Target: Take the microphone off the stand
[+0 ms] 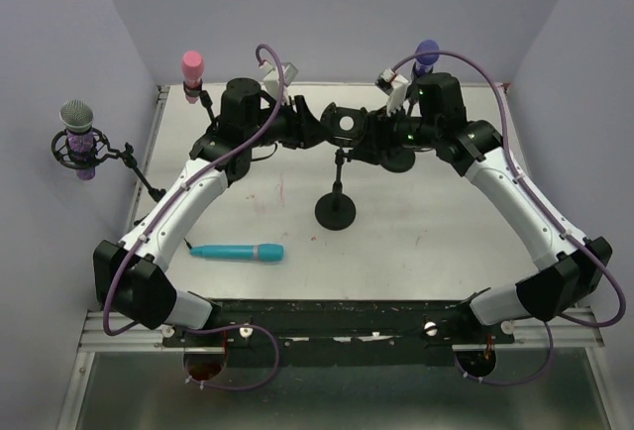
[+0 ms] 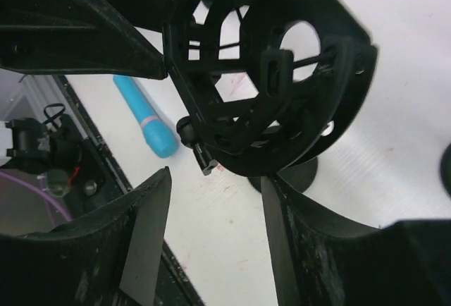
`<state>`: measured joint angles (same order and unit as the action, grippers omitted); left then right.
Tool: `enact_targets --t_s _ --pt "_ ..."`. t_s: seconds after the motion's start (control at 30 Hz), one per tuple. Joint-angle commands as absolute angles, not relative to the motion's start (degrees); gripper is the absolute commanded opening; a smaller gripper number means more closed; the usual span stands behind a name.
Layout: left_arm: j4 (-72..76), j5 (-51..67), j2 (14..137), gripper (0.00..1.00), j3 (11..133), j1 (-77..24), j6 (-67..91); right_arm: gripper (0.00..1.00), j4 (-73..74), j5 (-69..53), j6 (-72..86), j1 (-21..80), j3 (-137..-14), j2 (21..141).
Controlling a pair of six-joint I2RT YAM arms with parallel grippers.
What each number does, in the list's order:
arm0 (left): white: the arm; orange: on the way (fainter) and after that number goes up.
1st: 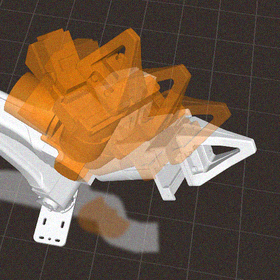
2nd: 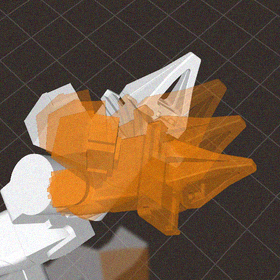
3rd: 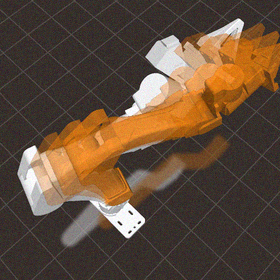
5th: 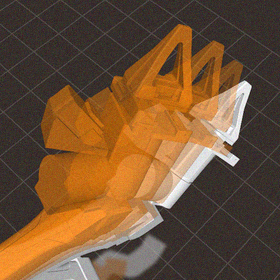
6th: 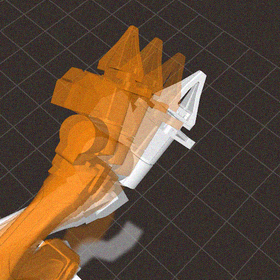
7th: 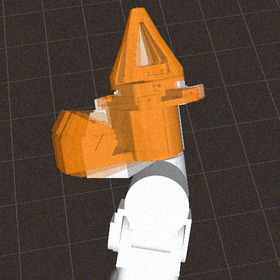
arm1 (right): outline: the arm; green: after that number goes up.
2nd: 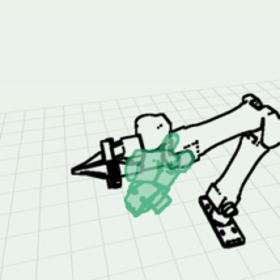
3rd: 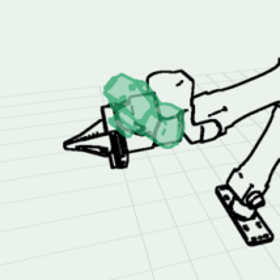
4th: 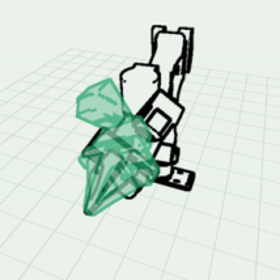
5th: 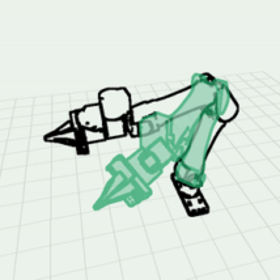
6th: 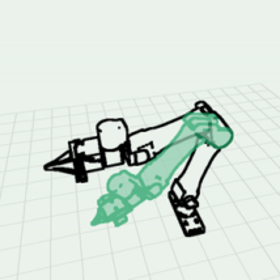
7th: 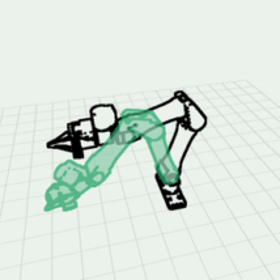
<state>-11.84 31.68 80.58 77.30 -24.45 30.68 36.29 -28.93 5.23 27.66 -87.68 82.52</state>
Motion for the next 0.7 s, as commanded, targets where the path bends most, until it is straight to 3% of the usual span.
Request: enact_targets --t_s 0.0,0.2,0.3,0.47,0.67 --pt "-9.58 34.19 80.95 0.48 73.66 -24.26 32.43 0.54 32.00 -34.54 7.65 27.51 -83.33 83.06" --pt "-7.82 34.72 80.60 0.38 69.88 -24.26 33.57 0.40 30.06 -35.24 8.79 27.51 -78.84 83.06" --pt "-6.60 35.68 80.25 0.38 68.56 -24.26 34.19 0.39 29.27 -36.20 9.67 27.51 -77.35 82.71" --pt "-0.55 42.79 77.35 0.68 64.17 -24.26 35.24 0.55 27.17 -42.54 8.43 27.51 -74.45 78.33" --pt "5.18 46.40 77.17 0.69 61.96 -24.52 36.91 0.55 23.21 -40.70 10.46 27.51 -73.21 77.34"
